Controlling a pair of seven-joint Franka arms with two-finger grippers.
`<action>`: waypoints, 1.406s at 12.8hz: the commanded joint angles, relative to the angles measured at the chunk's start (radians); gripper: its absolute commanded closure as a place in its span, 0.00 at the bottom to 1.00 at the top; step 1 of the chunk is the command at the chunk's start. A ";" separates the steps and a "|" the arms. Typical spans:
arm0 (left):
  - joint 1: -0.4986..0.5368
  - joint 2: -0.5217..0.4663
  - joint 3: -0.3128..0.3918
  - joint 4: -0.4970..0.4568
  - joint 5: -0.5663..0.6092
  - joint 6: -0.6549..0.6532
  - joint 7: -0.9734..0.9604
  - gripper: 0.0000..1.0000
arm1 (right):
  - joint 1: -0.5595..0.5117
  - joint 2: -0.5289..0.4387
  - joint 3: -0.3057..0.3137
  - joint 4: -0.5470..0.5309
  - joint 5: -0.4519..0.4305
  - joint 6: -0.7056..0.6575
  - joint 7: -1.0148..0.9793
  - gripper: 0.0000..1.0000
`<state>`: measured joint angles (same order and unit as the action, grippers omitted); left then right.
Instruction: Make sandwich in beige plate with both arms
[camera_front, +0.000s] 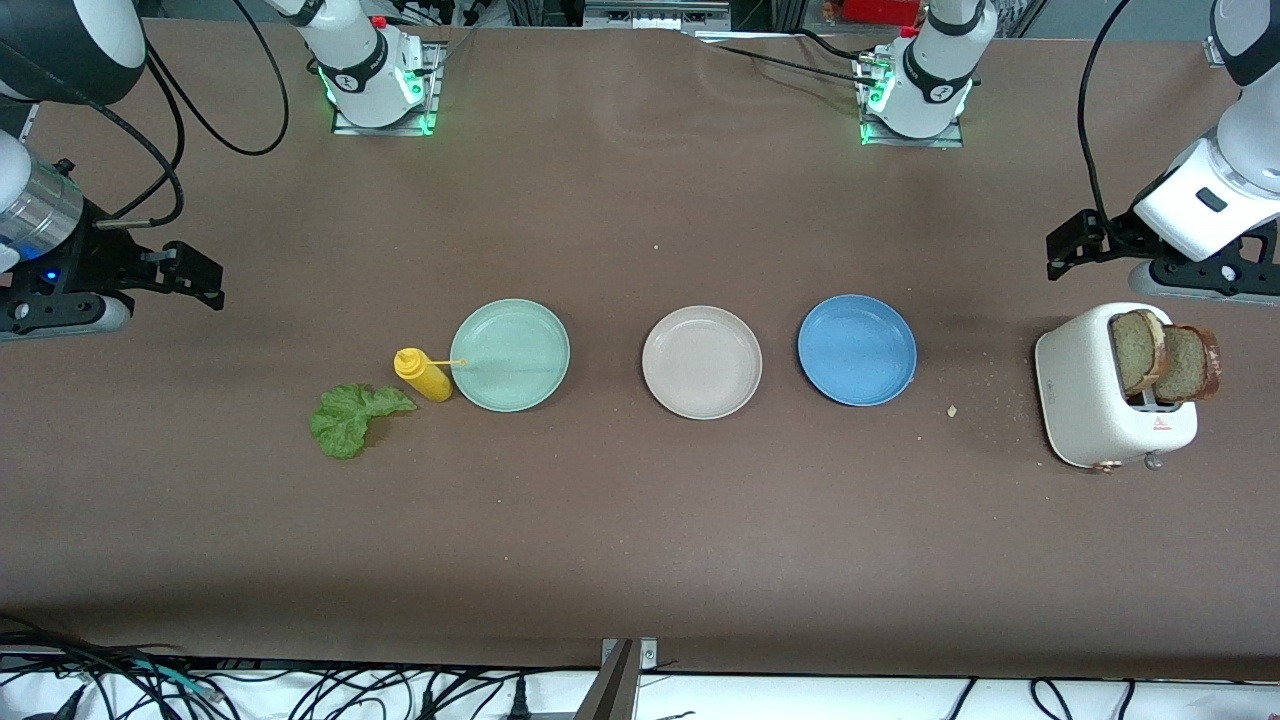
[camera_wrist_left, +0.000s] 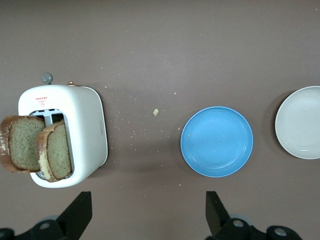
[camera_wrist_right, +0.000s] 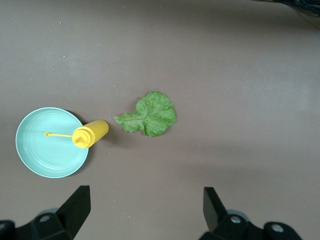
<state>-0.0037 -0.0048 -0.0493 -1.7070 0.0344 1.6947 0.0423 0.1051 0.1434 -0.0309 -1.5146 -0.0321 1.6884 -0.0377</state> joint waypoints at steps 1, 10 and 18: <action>0.001 -0.006 -0.001 -0.005 -0.005 0.002 0.007 0.00 | -0.019 0.002 0.000 0.010 0.014 -0.003 -0.004 0.00; 0.001 -0.006 -0.001 -0.005 -0.005 0.002 0.005 0.00 | -0.015 0.002 0.002 0.007 0.018 -0.009 0.009 0.00; 0.002 0.000 0.000 -0.005 -0.005 -0.010 0.004 0.00 | -0.005 0.001 0.006 0.010 0.009 -0.007 0.005 0.00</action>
<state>-0.0036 -0.0018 -0.0493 -1.7071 0.0344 1.6890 0.0423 0.0985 0.1461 -0.0260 -1.5146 -0.0317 1.6880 -0.0374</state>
